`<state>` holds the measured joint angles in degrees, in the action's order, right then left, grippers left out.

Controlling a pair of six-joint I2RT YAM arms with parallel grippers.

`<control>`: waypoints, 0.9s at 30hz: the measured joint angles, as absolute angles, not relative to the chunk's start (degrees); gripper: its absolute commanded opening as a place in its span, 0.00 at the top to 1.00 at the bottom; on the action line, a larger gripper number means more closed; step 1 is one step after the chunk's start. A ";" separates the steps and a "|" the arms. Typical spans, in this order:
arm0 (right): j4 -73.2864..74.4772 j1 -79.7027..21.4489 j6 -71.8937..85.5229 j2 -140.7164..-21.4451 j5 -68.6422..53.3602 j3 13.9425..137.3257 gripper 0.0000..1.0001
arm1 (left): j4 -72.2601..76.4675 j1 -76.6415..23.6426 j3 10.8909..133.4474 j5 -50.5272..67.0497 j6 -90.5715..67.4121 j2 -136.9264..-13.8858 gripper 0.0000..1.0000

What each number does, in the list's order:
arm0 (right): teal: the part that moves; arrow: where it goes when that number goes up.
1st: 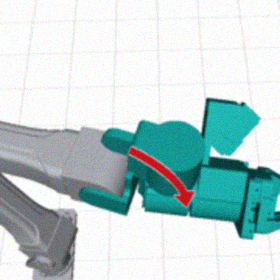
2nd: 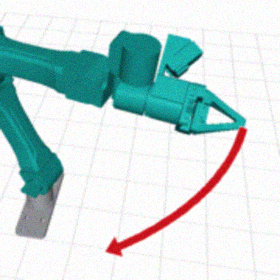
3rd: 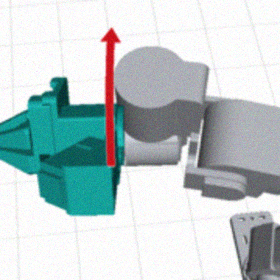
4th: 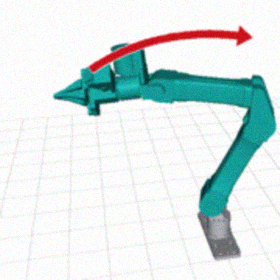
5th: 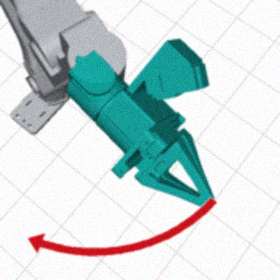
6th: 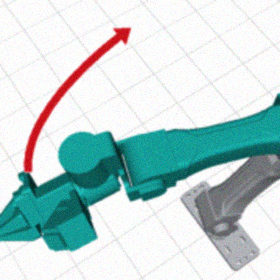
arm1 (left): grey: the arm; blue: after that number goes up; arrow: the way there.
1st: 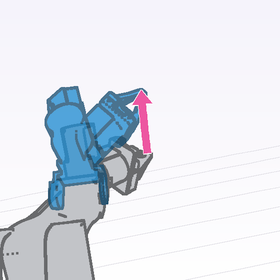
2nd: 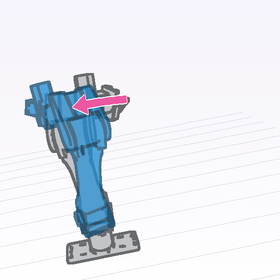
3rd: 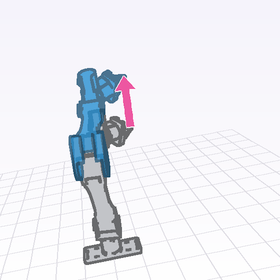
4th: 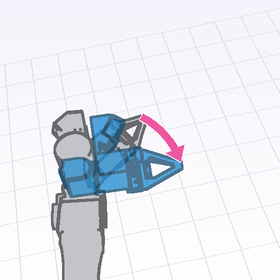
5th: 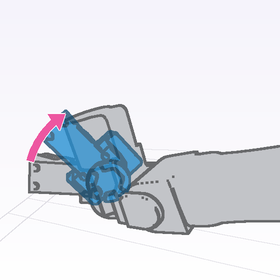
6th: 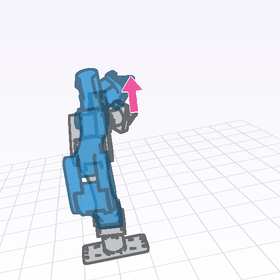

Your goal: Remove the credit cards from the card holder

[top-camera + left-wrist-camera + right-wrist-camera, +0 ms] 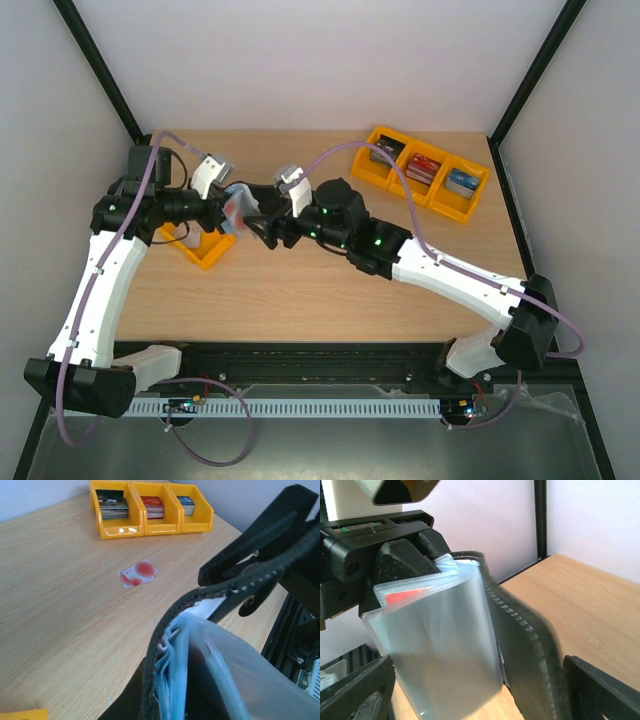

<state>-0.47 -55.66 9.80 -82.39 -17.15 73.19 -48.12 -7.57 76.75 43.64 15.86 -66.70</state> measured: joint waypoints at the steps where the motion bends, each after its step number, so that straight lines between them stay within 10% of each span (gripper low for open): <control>1: -0.80 -56.51 10.26 -82.39 -15.27 73.19 0.00 | -48.01 -7.57 76.75 43.62 15.84 -66.70 0.98; 10: -1.85 -60.99 11.00 -82.61 -1.63 73.41 0.06 | -47.92 -7.57 76.75 43.55 15.84 -66.70 0.98; 21: 0.14 -58.37 9.65 -84.07 -0.34 74.39 0.97 | -49.17 -7.57 76.75 47.27 17.85 -66.70 0.96; 25: 0.89 -55.92 10.57 -83.55 -6.87 74.39 0.98 | -48.62 -7.46 76.40 47.70 17.96 -66.61 0.28; 27: 2.07 -53.80 10.76 -82.91 -7.88 74.39 0.98 | -47.83 -6.70 75.37 47.57 17.04 -66.19 0.16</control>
